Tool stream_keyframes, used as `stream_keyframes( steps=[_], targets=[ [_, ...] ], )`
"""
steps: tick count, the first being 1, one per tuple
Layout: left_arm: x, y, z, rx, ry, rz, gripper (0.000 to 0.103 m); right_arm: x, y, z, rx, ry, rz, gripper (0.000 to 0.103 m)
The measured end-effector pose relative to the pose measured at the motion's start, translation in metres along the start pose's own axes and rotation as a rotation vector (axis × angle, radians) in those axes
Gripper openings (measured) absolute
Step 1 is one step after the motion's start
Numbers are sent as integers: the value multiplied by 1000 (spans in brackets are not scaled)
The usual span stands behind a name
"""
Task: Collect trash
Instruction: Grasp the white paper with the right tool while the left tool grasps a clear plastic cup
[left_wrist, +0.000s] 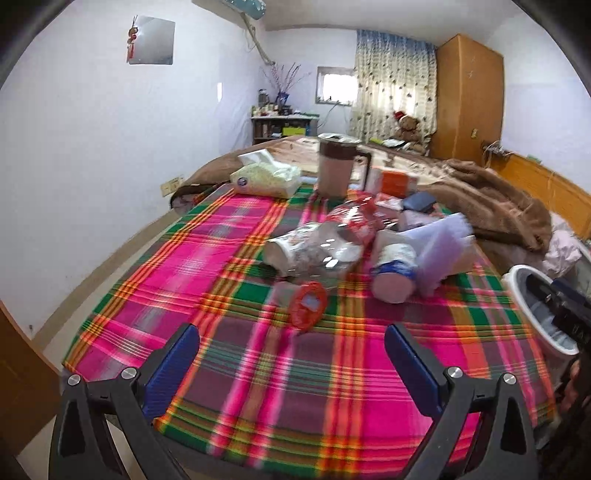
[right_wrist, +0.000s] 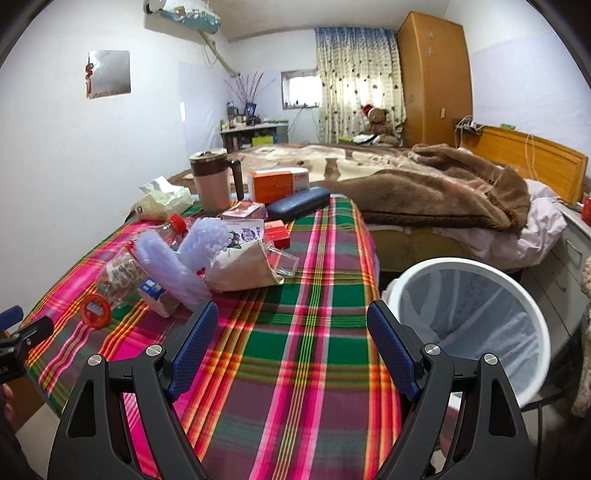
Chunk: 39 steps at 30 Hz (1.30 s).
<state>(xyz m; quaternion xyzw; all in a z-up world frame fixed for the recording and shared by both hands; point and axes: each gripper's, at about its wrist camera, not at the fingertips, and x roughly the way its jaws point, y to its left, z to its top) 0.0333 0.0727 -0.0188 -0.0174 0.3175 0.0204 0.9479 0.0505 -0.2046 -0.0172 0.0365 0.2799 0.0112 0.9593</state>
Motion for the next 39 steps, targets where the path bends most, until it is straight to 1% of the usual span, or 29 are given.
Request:
stream_keyframes(
  steps=[1, 5, 8, 12, 14, 15, 19, 20, 22, 23, 26, 27, 29, 31, 32, 33, 35, 36, 37, 38, 39],
  targets=[
    [4, 2, 1, 3, 0, 0, 102, 3, 0, 1, -1, -2, 3, 84],
    [29, 10, 5, 26, 57, 0, 102, 19, 3, 5, -2, 33, 16, 84],
    [42, 12, 8, 11, 76, -52, 102, 27, 7, 6, -12, 49, 18, 84],
    [60, 8, 14, 28, 106, -79, 102, 38, 13, 12, -19, 74, 77, 84],
    [67, 7, 16, 18, 117, -108, 102, 47, 12, 15, -12, 96, 91, 84],
    [71, 7, 18, 10, 127, -112, 102, 52, 12, 17, -6, 112, 96, 84],
    [84, 10, 25, -17, 130, -129, 100, 66, 11, 25, 12, 128, 136, 84],
    [86, 11, 26, -21, 131, -133, 99, 69, 11, 26, 13, 132, 147, 84],
    [96, 15, 27, -37, 154, -153, 93, 74, 14, 29, 2, 132, 170, 84],
    [99, 16, 27, -48, 167, -161, 87, 76, 15, 30, -3, 132, 174, 84],
    [107, 18, 27, -61, 183, -172, 86, 80, 18, 32, -18, 137, 206, 84],
    [110, 18, 27, -64, 192, -176, 85, 81, 19, 32, -23, 140, 211, 83],
    [114, 17, 27, -73, 201, -186, 85, 84, 21, 31, -33, 157, 228, 75],
    [120, 16, 27, -75, 214, -189, 81, 88, 21, 30, -30, 177, 243, 73],
    [121, 15, 26, -72, 219, -190, 77, 88, 22, 28, -28, 190, 253, 71],
    [123, 15, 26, -76, 225, -189, 75, 87, 22, 28, -32, 193, 263, 70],
    [121, 14, 25, -86, 220, -197, 74, 84, 27, 27, -63, 191, 278, 58],
    [121, 14, 24, -90, 221, -203, 71, 82, 31, 25, -83, 192, 280, 55],
    [121, 14, 24, -92, 223, -208, 69, 82, 32, 25, -90, 194, 284, 49],
    [121, 14, 24, -93, 224, -209, 65, 81, 34, 24, -95, 197, 292, 45],
    [120, 14, 24, -95, 223, -208, 62, 80, 35, 23, -98, 200, 297, 42]
  ],
)
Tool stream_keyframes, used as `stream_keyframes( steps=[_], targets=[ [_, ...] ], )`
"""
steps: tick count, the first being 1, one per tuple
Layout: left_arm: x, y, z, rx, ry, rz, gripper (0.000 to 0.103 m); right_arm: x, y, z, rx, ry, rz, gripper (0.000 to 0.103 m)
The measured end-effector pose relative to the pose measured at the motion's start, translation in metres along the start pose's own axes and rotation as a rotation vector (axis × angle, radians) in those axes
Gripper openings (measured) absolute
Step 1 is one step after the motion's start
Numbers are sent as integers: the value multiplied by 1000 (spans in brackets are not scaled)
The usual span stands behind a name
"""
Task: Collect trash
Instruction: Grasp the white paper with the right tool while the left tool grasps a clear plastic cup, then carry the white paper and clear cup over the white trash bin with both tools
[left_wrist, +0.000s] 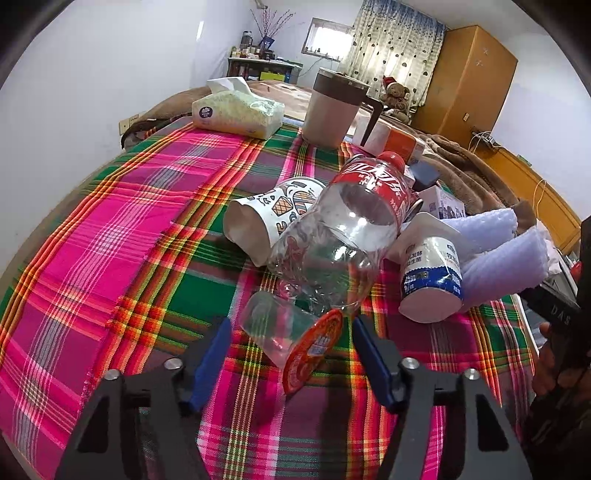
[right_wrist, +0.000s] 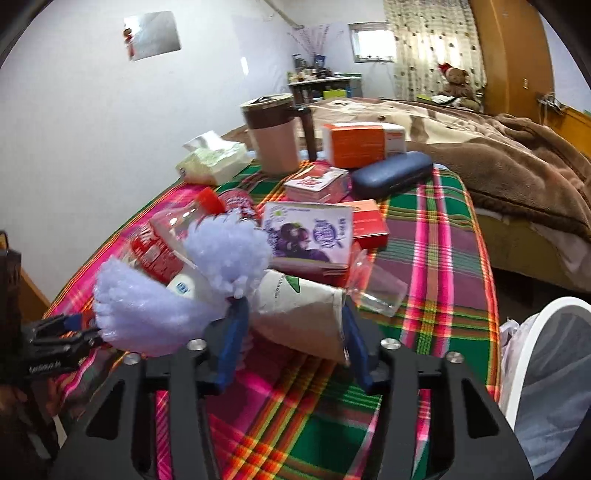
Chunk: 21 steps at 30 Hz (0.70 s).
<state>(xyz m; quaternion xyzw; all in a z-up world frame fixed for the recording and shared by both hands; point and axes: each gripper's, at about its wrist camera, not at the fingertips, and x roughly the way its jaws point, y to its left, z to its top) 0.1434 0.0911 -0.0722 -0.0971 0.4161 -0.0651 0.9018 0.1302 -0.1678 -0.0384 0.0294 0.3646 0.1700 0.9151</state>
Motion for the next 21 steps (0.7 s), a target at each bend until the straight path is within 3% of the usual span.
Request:
stream_keyframes(
  steps=[2, 4, 10, 21],
  targets=[
    [-1, 0, 0, -3, -2, -11, 60, 1, 0, -1, 0, 8, 4, 31],
    [-1, 0, -1, -5, -2, -14, 55, 1, 1, -3, 4, 13, 18, 27],
    [0, 1, 0, -18, -4, -27, 55, -6, 8, -9, -2, -14, 9, 9],
    [0, -3, -1, -13, -25, -12, 54, -19, 3, -18, 71, -53, 2, 8]
  ],
)
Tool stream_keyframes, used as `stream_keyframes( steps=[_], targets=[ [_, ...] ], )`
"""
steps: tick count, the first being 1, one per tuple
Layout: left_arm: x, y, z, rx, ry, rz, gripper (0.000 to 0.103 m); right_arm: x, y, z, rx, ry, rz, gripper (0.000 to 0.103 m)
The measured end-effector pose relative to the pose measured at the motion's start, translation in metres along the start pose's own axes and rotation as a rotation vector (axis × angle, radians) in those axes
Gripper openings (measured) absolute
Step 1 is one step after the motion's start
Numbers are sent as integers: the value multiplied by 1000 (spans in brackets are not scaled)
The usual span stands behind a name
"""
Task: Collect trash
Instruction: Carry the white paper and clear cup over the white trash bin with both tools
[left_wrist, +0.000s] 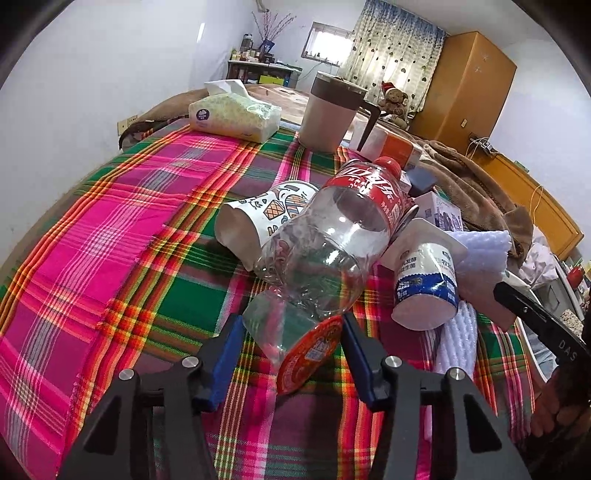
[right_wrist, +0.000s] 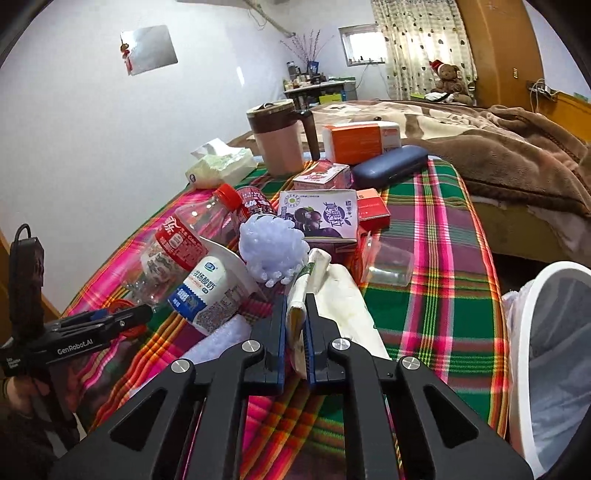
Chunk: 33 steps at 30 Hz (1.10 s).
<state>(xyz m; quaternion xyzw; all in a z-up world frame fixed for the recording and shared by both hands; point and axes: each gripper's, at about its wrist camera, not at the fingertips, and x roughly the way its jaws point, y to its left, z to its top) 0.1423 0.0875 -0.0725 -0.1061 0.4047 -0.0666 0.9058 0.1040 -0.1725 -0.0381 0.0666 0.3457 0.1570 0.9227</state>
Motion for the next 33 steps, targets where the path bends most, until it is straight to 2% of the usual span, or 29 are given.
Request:
stream_keyframes(
  steps=[7, 16, 24, 33],
  targets=[
    [-20, -4, -5, 21, -47, 27, 54, -14, 0, -4, 22, -42, 18, 8],
    [-57, -23, -6, 44, -102, -14, 54, -37, 1, -8, 34, -85, 2, 8],
    [-81, -64, -3, 121, -144, -70, 54, -67, -8, -11, 68, -148, -21, 8],
    [-82, -124, 3, 213, -166, -140, 54, -105, -33, -11, 90, -224, -115, 8]
  ],
)
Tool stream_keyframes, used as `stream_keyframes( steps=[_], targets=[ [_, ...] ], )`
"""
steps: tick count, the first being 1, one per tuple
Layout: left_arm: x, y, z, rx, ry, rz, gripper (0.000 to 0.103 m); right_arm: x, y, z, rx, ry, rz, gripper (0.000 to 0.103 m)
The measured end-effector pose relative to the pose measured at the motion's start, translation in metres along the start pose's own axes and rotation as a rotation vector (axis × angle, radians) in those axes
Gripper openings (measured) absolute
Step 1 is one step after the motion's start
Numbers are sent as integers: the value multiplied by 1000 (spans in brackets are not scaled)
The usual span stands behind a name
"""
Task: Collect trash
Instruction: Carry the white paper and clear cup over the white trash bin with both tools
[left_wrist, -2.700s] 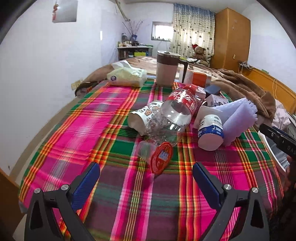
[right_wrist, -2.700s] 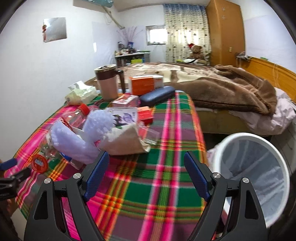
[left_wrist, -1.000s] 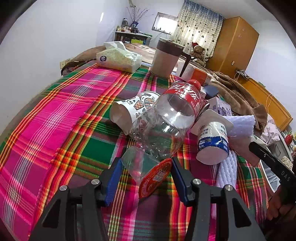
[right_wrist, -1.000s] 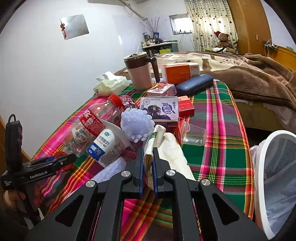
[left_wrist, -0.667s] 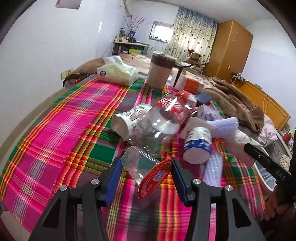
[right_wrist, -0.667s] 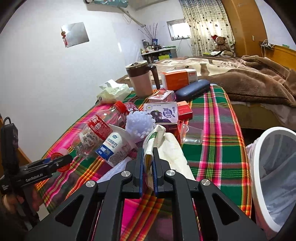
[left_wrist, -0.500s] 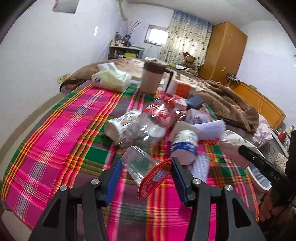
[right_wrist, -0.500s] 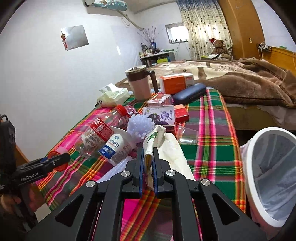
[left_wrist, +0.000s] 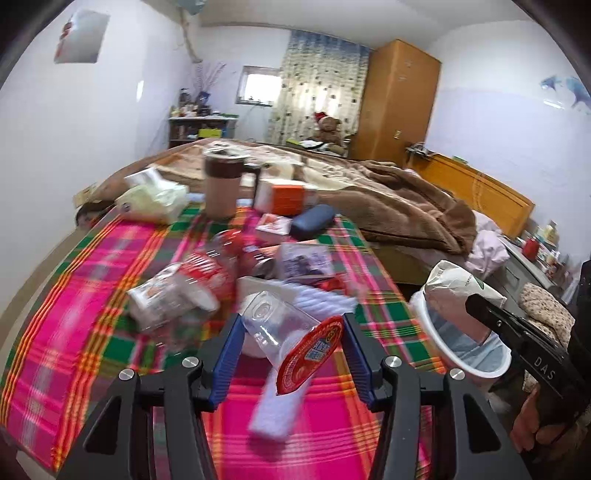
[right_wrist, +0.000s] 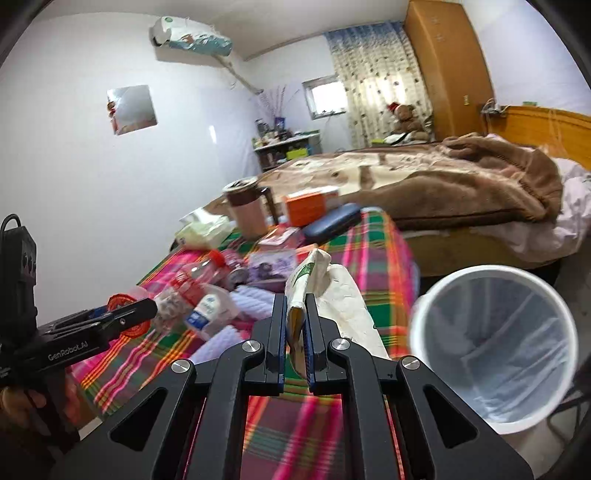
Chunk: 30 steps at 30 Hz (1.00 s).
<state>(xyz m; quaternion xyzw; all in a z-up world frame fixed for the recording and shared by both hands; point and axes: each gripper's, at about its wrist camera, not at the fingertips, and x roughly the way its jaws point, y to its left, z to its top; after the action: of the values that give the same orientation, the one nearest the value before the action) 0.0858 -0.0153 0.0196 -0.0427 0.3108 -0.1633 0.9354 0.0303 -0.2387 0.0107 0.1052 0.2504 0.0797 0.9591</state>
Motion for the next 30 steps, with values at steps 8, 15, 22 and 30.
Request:
stream_keyframes(
  steps=[8, 15, 22, 30],
  targets=[
    [16, -63, 13, 88, -5, -96, 54, -19, -34, 2, 22, -47, -138, 8],
    [37, -117, 22, 165, 2, -182, 54, -27, -66, 4, 58, -53, -242, 8],
    [65, -159, 25, 219, 44, -268, 54, -27, -92, -1, 85, -28, -299, 8],
    [106, -202, 17, 274, 128, -320, 54, -18, -123, -14, 132, 48, -347, 8]
  ],
)
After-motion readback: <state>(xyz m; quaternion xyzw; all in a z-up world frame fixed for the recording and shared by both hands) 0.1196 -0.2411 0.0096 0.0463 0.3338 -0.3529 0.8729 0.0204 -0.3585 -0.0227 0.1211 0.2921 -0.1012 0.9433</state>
